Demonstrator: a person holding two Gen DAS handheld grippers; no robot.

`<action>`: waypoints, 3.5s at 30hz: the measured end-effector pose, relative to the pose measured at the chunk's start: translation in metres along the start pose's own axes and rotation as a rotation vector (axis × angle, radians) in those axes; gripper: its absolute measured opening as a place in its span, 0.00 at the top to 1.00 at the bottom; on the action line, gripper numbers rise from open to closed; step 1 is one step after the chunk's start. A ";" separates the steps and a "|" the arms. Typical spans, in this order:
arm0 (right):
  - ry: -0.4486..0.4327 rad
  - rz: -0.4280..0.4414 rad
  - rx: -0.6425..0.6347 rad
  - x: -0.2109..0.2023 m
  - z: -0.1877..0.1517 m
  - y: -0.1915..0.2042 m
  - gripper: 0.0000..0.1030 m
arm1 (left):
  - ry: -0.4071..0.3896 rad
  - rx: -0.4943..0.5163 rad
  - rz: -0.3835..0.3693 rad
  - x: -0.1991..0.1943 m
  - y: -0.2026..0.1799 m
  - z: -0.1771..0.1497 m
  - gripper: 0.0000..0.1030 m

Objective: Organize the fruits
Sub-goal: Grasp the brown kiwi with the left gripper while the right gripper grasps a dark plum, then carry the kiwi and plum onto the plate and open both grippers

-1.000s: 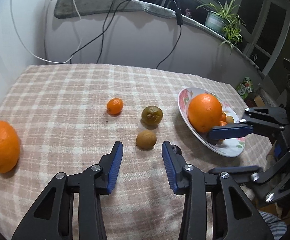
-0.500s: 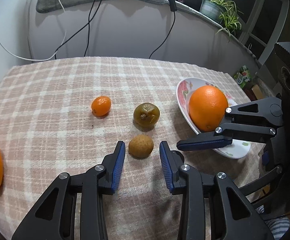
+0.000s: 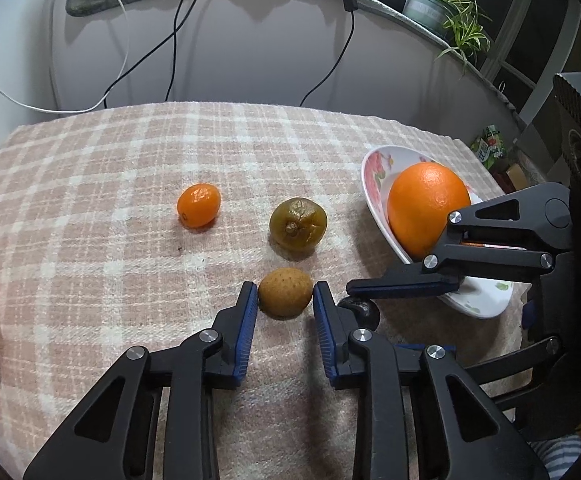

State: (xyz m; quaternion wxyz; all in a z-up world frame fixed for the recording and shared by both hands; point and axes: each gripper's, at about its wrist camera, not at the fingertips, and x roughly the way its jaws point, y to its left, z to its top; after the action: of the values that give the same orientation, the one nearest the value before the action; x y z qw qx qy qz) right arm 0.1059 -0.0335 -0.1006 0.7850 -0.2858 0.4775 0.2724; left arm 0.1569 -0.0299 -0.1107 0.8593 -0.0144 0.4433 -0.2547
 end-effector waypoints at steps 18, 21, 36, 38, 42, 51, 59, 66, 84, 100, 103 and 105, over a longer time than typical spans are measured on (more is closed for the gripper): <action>-0.084 0.048 0.095 -0.026 -0.011 -0.008 0.76 | -0.059 -0.041 0.014 -0.027 0.006 -0.004 0.74; -0.109 0.055 0.114 -0.036 -0.015 -0.010 0.76 | -0.069 -0.037 0.015 -0.033 0.000 -0.004 0.74; -0.220 0.049 0.274 -0.084 -0.062 -0.047 0.76 | -0.103 0.017 -0.021 -0.046 -0.046 0.002 0.74; -0.227 0.040 0.295 -0.088 -0.069 -0.054 0.76 | -0.103 0.025 -0.029 -0.044 -0.053 0.002 0.74; -0.235 0.024 0.345 -0.093 -0.087 -0.074 0.76 | -0.096 0.042 -0.047 -0.038 -0.067 0.005 0.74; -0.241 0.010 0.444 -0.090 -0.116 -0.116 0.76 | -0.075 0.071 -0.069 -0.024 -0.091 0.007 0.74; -0.240 0.012 0.513 -0.076 -0.129 -0.143 0.76 | -0.061 0.108 -0.074 -0.019 -0.109 0.005 0.74; -0.233 0.024 0.564 -0.063 -0.136 -0.162 0.76 | -0.059 0.137 -0.088 -0.017 -0.127 0.003 0.74; -0.230 0.046 0.596 -0.054 -0.140 -0.171 0.76 | -0.041 0.201 -0.109 -0.002 -0.160 0.006 0.74; -0.226 0.037 0.593 -0.053 -0.139 -0.171 0.62 | -0.046 0.218 -0.096 0.000 -0.162 0.007 0.63; -0.243 0.028 0.589 -0.056 -0.139 -0.171 0.36 | -0.053 0.217 -0.089 -0.002 -0.161 0.008 0.58; -0.247 0.028 0.583 -0.058 -0.138 -0.170 0.36 | -0.057 0.219 -0.088 -0.004 -0.160 0.008 0.56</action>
State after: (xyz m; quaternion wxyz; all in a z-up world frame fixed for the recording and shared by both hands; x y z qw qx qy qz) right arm 0.1203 -0.2576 -0.0681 0.8820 -0.0067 0.4405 0.1674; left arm 0.0933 -0.1693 -0.0627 0.8559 0.0526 0.3871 -0.3387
